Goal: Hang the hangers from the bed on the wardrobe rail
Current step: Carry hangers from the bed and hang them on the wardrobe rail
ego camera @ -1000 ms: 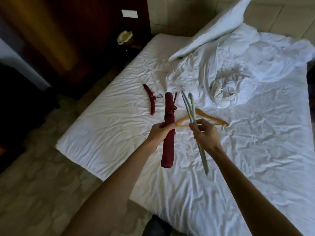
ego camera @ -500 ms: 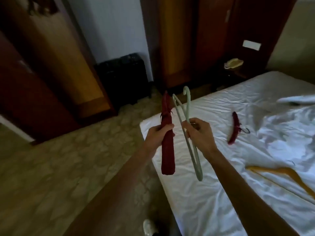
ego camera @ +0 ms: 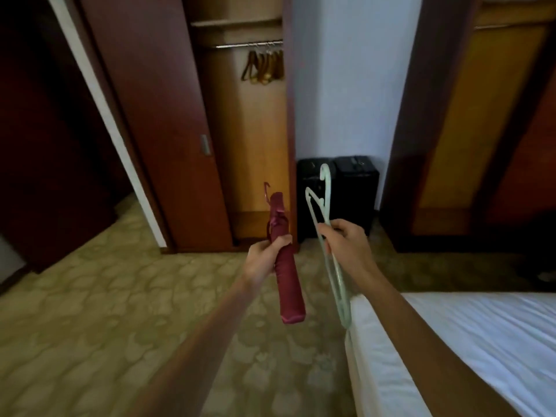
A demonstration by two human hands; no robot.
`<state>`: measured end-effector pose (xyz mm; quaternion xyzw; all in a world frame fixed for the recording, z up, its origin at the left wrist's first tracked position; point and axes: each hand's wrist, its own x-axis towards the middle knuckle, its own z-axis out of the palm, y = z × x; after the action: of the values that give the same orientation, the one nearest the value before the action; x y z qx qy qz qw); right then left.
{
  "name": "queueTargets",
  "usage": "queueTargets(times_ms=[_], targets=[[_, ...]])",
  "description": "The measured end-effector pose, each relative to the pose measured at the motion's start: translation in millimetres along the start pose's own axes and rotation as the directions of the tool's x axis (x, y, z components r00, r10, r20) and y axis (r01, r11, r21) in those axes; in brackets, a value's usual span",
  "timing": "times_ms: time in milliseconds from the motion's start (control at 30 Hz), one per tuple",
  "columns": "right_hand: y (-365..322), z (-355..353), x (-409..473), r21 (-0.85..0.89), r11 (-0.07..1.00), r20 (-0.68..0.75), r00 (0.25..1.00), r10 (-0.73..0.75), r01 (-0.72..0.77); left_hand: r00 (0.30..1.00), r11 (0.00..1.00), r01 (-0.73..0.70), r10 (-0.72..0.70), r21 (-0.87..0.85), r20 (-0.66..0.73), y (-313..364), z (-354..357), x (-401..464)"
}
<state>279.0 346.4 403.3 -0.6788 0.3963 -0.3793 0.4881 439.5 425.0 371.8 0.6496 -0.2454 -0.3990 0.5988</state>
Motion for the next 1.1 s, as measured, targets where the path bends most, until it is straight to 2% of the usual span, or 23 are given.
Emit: queueTargets(times_ms=[167,367,633,867,1100], targets=[[-26.6,69.5,96.3,0.015,1.000,0.038,0.999,-0.011,0.010,0.999,0.999,-0.049,0.049,0.010,0.008,50.4,-51.2,89.4],[-28.7,133.7,206.9,-0.008,0.999,0.062,0.998,-0.031,0.032,0.997,0.998,-0.065,0.065,-0.006,0.030,90.8,-77.0,203.4],[-10.3,210.9,428.0,0.012,0.999,0.076,0.996,-0.049,0.049,0.992,0.992,-0.123,0.122,0.024,0.042,137.5,-98.7,430.2],[-42.3,275.0,627.8,-0.024,0.997,0.128,0.989,-0.072,0.076,0.991,0.991,-0.130,0.130,0.016,0.009,218.6,-123.3,620.0],[-66.8,355.4,771.8,-0.061,0.989,0.164,0.979,-0.125,0.136,0.984,0.985,-0.172,0.173,0.012,-0.036,278.0,-172.6,764.1]])
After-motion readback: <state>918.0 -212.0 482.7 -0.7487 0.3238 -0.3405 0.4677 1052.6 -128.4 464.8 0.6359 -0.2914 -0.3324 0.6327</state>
